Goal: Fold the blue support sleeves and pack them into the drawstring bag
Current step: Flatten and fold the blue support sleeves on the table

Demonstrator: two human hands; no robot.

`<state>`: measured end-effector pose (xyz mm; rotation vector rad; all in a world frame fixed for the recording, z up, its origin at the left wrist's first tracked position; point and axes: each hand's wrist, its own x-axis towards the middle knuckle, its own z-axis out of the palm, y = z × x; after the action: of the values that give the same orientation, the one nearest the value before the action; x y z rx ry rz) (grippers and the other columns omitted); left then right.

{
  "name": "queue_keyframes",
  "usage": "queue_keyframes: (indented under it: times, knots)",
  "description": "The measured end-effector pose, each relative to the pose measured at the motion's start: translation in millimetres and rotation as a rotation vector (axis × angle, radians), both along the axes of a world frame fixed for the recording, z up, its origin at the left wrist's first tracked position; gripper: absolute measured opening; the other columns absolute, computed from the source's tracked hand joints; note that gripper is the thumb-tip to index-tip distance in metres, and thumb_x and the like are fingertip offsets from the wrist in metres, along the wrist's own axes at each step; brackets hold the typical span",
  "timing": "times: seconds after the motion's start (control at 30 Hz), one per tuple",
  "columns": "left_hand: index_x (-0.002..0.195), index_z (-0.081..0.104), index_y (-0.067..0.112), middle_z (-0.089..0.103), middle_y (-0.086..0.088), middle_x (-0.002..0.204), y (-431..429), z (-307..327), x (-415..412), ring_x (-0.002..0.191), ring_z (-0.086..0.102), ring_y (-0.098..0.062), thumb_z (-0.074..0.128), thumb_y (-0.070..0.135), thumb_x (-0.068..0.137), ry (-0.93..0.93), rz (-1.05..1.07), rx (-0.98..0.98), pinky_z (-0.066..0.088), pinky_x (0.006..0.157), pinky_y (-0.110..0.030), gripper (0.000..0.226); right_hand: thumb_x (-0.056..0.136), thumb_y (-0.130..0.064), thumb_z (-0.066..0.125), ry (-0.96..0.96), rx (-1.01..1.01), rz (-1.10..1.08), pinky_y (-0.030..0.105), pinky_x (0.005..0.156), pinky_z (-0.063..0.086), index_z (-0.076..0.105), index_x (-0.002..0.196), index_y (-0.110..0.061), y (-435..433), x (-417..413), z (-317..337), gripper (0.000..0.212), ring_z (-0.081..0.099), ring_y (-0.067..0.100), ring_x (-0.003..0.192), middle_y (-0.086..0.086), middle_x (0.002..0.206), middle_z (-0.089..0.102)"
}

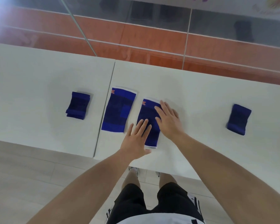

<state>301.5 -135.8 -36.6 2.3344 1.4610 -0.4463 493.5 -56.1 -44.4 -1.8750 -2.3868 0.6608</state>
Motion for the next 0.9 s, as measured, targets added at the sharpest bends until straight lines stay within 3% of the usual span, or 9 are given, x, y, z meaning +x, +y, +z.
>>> queue_keyframes:
  times: [0.2, 0.37, 0.47, 0.53, 0.6, 0.63, 0.7, 0.77, 0.9]
  knots:
    - [0.158, 0.006, 0.016, -0.009, -0.011, 0.165, 13.3, -5.4, -7.2, 0.152, -0.004, -0.034, 0.047, 0.07, 0.087, 0.05, -0.096, 0.017, 0.01, 0.121, -0.055, 0.098, 0.107, -0.033, 0.032, -0.176, -0.131, 0.215, 0.05, 0.124, 0.011, 0.014, 0.159, -0.025, -54.9, 25.6, -17.6, 0.056, -0.003, 0.02, 0.155, -0.002, 0.168, 0.001]
    - [0.158, 0.0, 0.021, -0.016, -0.006, 0.165, 25.1, -1.1, -6.7, 0.151, -0.013, -0.033, 0.039, 0.078, 0.082, 0.085, -0.16, -0.064, 0.001, 0.12, -0.057, 0.102, 0.106, -0.026, 0.034, -0.234, -0.173, 0.304, 0.05, 0.124, 0.003, 0.009, 0.159, -0.027, -60.4, 34.3, -11.8, 0.059, -0.005, 0.021, 0.154, -0.007, 0.167, -0.005]
    - [0.158, 0.002, 0.022, -0.012, -0.007, 0.165, 37.4, 18.4, 14.2, 0.15, -0.012, -0.033, 0.027, 0.087, 0.075, 0.129, -0.107, -0.157, -0.007, 0.119, -0.055, 0.109, 0.107, -0.028, 0.028, -0.244, -0.238, 0.181, 0.046, 0.125, 0.005, 0.018, 0.159, -0.023, -52.6, 35.4, 4.3, 0.053, 0.003, 0.021, 0.155, -0.005, 0.168, 0.005]
    - [0.157, 0.015, 0.025, 0.0, -0.009, 0.165, 48.0, 33.1, 36.9, 0.15, -0.006, -0.033, 0.018, 0.086, 0.076, 0.105, -0.101, -0.173, -0.008, 0.118, -0.055, 0.102, 0.106, -0.031, 0.03, -0.223, -0.251, 0.065, 0.043, 0.122, 0.018, 0.04, 0.149, -0.019, -47.9, 43.4, 21.9, 0.046, 0.025, 0.023, 0.149, 0.001, 0.162, 0.029]
    - [0.148, 0.039, 0.022, 0.026, -0.01, 0.158, 59.8, 47.0, 63.7, 0.147, 0.013, -0.032, 0.021, 0.075, 0.084, 0.036, -0.171, -0.111, -0.001, 0.119, -0.054, 0.085, 0.104, -0.032, 0.035, -0.174, -0.215, -0.092, 0.04, 0.108, 0.037, 0.06, 0.125, -0.017, -47.1, 63.2, 41.2, 0.035, 0.053, 0.025, 0.126, 0.006, 0.135, 0.059]
    - [0.14, 0.048, 0.019, 0.041, -0.009, 0.149, 65.3, 53.1, 78.0, 0.14, 0.027, -0.031, 0.027, 0.066, 0.089, 0.015, -0.225, -0.064, 0.007, 0.12, -0.052, 0.072, 0.104, -0.031, 0.037, -0.158, -0.192, -0.175, 0.04, 0.098, 0.042, 0.062, 0.114, -0.016, -47.8, 76.9, 49.6, 0.031, 0.06, 0.027, 0.113, 0.005, 0.12, 0.065]
    - [0.122, 0.057, 0.016, 0.06, -0.006, 0.125, 74.6, 63.2, 107.1, 0.117, 0.05, -0.028, 0.036, 0.043, 0.096, 0.009, -0.334, 0.032, 0.027, 0.11, -0.044, 0.043, 0.102, -0.029, 0.04, -0.173, -0.182, -0.296, 0.04, 0.085, 0.043, 0.059, 0.104, -0.014, -51.8, 108.9, 67.0, 0.024, 0.062, 0.029, 0.099, 0.006, 0.107, 0.068]
    - [0.106, 0.057, 0.016, 0.066, -0.005, 0.107, 80.6, 73.4, 138.6, 0.097, 0.059, -0.028, 0.038, 0.026, 0.097, -0.006, -0.405, 0.089, 0.036, 0.093, -0.041, 0.023, 0.101, -0.026, 0.041, -0.193, -0.183, -0.394, 0.038, 0.076, 0.041, 0.057, 0.1, -0.012, -56.5, 145.7, 79.5, 0.021, 0.062, 0.031, 0.092, 0.007, 0.102, 0.067]
    - [0.097, 0.059, 0.018, 0.071, -0.005, 0.092, 87.6, 81.7, 218.9, 0.087, 0.067, -0.029, 0.044, 0.017, 0.095, -0.018, -0.454, 0.127, 0.041, 0.084, -0.037, 0.015, 0.099, -0.028, 0.04, -0.19, -0.206, -0.553, 0.035, 0.069, 0.043, 0.053, 0.091, -0.016, -66.2, 230.9, 90.9, 0.02, 0.061, 0.03, 0.082, 0.006, 0.094, 0.065]
